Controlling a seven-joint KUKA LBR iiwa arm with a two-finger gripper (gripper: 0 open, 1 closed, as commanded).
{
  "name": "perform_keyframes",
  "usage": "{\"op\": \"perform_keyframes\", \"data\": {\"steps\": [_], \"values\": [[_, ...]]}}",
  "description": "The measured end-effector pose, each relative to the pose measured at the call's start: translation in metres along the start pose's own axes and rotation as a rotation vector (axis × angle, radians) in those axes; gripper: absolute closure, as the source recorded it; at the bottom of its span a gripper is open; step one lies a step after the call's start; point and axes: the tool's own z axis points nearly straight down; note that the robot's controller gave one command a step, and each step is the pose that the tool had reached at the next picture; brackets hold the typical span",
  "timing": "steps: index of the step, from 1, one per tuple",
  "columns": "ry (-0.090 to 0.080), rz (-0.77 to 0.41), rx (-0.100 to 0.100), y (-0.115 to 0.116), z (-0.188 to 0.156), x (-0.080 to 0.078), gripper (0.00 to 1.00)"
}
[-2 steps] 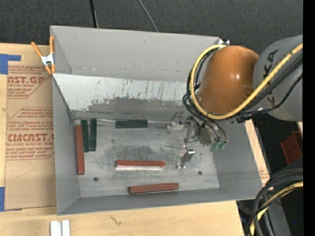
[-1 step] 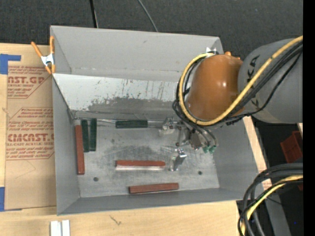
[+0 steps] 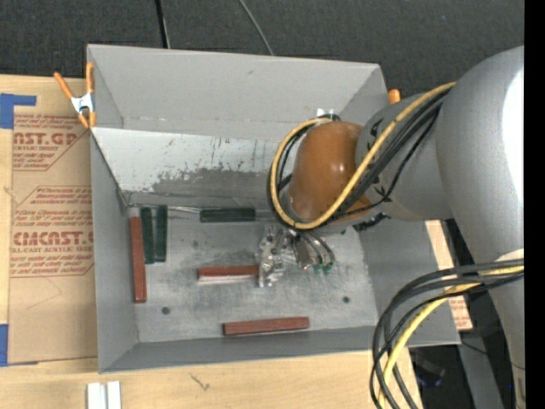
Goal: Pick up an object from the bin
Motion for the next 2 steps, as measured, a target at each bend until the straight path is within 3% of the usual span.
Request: {"op": "perform_keyframes", "data": {"steps": [1, 2], "values": [[0.000, 0.000, 0.000, 0.000, 0.000, 0.000, 1.00], [0.005, 0.048, 0.001, -0.002, -0.126, -0.012, 1.00]]}}
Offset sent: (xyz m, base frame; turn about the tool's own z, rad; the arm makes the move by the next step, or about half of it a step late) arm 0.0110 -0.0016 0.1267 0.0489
